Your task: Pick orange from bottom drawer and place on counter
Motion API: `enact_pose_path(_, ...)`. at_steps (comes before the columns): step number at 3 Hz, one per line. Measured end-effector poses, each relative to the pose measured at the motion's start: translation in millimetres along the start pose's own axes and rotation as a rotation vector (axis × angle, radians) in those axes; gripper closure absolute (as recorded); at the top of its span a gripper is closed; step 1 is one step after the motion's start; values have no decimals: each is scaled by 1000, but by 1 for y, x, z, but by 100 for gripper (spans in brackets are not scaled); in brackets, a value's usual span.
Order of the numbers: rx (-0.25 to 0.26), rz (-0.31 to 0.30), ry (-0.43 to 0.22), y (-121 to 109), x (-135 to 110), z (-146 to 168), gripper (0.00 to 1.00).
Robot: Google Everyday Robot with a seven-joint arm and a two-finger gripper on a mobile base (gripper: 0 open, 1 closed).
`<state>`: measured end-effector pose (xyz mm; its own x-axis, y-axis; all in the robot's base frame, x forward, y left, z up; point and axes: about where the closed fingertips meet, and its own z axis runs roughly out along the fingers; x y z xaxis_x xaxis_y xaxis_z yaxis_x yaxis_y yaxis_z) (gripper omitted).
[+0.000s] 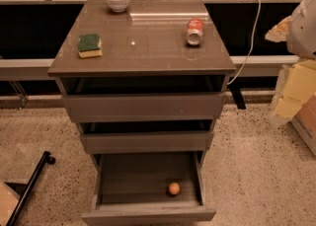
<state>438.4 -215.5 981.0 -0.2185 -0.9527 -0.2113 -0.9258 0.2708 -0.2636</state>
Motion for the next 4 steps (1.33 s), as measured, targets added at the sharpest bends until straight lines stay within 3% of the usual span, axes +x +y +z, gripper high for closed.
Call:
enact_pose_path(1,0,0,0,0,0,0,0)
enact_pose_path(2,-18,72,-14,-5,-1,21,0)
enact_pose_path(4,-53,329,-38,-22,4,89,0)
